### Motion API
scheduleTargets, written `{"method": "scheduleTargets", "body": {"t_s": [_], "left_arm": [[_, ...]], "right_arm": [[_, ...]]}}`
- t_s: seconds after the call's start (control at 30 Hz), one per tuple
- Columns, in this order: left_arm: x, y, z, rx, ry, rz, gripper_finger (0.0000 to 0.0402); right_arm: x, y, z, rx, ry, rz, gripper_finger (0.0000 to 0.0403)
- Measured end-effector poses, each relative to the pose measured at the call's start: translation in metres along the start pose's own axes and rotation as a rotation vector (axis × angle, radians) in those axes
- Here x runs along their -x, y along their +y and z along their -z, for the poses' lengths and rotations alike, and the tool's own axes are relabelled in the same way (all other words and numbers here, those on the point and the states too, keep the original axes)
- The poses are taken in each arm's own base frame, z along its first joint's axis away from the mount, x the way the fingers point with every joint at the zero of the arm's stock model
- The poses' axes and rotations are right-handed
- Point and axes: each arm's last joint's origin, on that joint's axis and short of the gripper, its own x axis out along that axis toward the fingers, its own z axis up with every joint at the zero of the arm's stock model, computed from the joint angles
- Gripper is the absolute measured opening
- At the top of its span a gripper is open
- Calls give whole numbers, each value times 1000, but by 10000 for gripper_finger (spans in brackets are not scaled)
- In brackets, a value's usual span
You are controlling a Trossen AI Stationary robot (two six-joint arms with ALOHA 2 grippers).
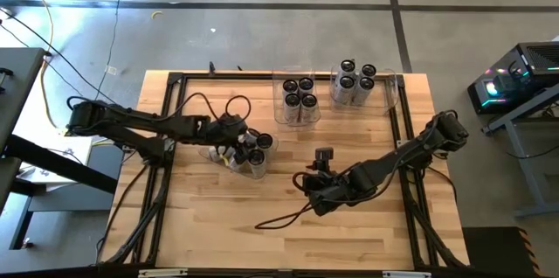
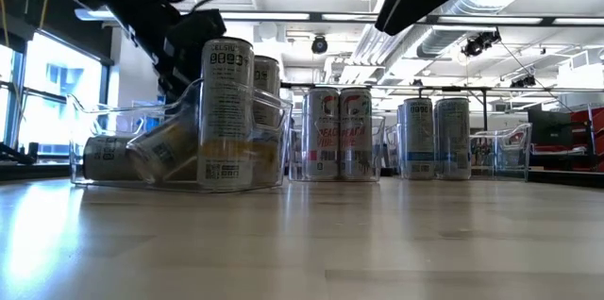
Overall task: Sort soda cans
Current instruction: Remove the white-yellow soda can from the top left transparent bin
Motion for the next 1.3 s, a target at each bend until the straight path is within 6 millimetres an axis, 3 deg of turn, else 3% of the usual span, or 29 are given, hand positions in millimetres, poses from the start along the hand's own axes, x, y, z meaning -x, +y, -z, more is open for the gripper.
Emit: {"method": "scheduleTargets", "body": {"t_s": [0.17, 0.33, 0.43, 0.53, 0.73, 0.83, 1.0, 1.2, 1.3], "left_arm": [[21, -5, 3, -27, -55, -64, 238], [60, -5, 9, -17, -131, -111, 237], [85, 1, 7, -25, -234, -126, 237], [107, 5, 2, -27, -360, -83, 237], [137, 4, -9, -117, -568, 14, 237], [143, 3, -17, -170, -655, 9, 237], [142, 7, -27, -231, -716, -59, 237], [129, 25, -38, -180, -702, -144, 237], [124, 34, -50, -203, -751, -81, 238]], "right_arm": [[4, 1, -2, 89, -43, 102, 176], [17, -12, -3, 26, -101, 167, 176], [11, -18, 8, 63, -146, 264, 176], [1, -38, 14, -42, -317, 233, 176], [-27, -81, 40, -159, -848, -42, 176], [-36, -103, 54, -307, -997, -50, 176], [-50, -135, 65, -531, -978, -34, 179], [-57, -170, 65, -563, -985, -93, 212], [-62, -192, 61, -542, -960, -118, 243]]}}
